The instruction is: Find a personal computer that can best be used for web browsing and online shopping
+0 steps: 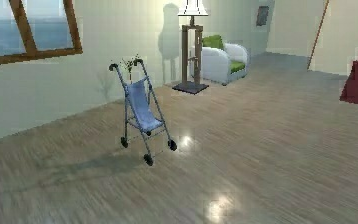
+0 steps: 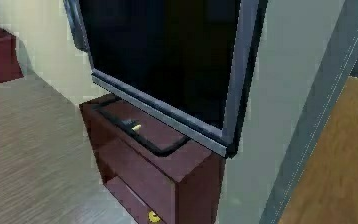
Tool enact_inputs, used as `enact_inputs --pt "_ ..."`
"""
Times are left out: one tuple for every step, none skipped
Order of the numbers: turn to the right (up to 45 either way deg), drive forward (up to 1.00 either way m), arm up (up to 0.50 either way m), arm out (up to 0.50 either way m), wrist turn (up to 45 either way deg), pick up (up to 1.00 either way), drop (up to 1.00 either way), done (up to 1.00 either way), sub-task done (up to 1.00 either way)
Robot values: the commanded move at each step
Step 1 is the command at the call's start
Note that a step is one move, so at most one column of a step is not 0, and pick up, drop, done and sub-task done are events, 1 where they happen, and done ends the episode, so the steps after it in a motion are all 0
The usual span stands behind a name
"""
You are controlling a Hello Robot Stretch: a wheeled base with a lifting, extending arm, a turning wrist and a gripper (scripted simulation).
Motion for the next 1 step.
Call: enact_inputs --pt "0.0 0.4 0.0 0.0 0.0 0.0 0.0 0.0 0.0"
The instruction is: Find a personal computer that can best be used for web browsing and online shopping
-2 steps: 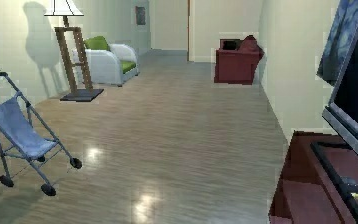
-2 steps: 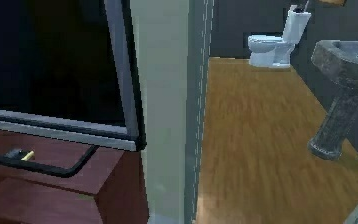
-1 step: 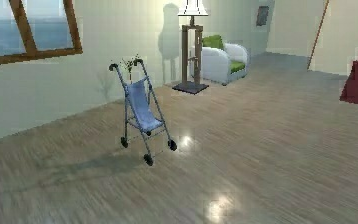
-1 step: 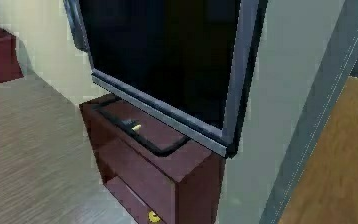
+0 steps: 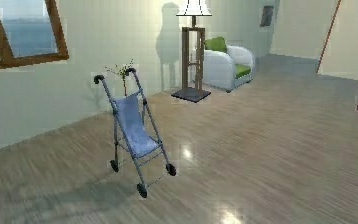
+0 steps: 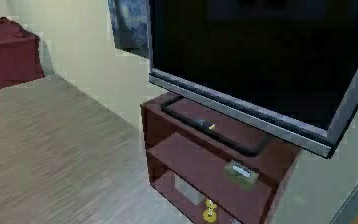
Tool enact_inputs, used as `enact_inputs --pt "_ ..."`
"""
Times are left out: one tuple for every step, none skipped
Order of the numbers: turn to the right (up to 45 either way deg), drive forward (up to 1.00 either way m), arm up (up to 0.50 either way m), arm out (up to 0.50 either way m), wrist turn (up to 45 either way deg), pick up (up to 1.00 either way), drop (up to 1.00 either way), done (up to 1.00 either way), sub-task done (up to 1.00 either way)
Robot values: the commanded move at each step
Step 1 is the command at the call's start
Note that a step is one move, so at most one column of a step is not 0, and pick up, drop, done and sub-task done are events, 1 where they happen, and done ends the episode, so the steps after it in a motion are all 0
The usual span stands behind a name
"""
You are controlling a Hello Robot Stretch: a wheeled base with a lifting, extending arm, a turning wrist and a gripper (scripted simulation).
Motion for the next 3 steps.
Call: enact_inputs --pt "30.0 0.0 0.0 0.0 0.0 0.0 0.0 0.0 0.0" --pt "0.0 1.0 0.0 0.0 0.0 0.0 0.0 0.0 0.0" --pt "0.0 1.0 0.0 0.0 0.0 0.0 0.0 0.0 0.0"
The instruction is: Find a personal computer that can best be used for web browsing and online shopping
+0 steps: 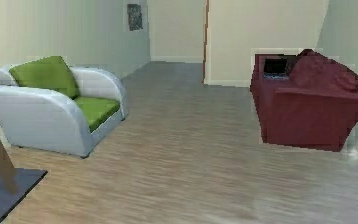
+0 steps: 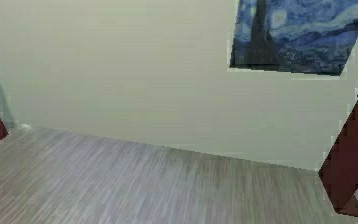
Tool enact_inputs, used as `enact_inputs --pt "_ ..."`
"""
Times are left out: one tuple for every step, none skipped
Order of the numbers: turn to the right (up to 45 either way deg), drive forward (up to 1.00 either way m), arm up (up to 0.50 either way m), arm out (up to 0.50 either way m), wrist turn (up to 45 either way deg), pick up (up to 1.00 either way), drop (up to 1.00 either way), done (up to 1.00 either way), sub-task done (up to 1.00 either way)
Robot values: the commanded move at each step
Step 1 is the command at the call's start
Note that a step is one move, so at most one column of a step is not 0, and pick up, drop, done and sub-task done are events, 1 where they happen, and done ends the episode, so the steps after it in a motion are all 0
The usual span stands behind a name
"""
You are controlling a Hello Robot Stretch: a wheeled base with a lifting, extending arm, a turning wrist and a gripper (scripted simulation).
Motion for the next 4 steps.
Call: enact_inputs --pt "3.0 0.0 0.0 0.0 0.0 0.0 0.0 0.0 0.0" --pt "0.0 1.0 0.0 0.0 0.0 0.0 0.0 0.0 0.0" --pt "0.0 0.95 0.0 0.0 0.0 0.0 0.0 0.0 0.0" --pt "45.0 0.0 0.0 0.0 0.0 0.0 0.0 0.0 0.0"
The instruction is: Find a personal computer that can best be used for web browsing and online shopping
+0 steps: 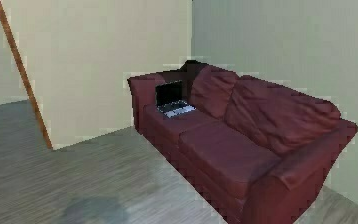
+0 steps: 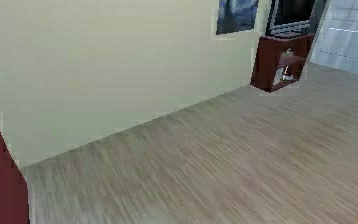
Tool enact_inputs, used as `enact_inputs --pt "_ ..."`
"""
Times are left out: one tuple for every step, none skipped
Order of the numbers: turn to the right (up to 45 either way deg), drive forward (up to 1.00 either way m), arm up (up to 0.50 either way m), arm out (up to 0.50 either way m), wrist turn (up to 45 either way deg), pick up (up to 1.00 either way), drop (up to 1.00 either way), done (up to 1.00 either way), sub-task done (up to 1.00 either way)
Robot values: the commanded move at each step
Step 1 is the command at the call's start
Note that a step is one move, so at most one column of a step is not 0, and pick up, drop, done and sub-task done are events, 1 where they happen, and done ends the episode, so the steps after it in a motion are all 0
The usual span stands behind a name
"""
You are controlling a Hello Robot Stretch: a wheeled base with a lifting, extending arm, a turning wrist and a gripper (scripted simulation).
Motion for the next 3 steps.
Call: enact_inputs --pt "21.0 0.0 0.0 0.0 0.0 0.0 0.0 0.0 0.0" --pt "0.0 0.25 0.0 0.0 0.0 0.0 0.0 0.0 0.0" --pt "-45.0 0.0 0.0 0.0 0.0 0.0 0.0 0.0 0.0"
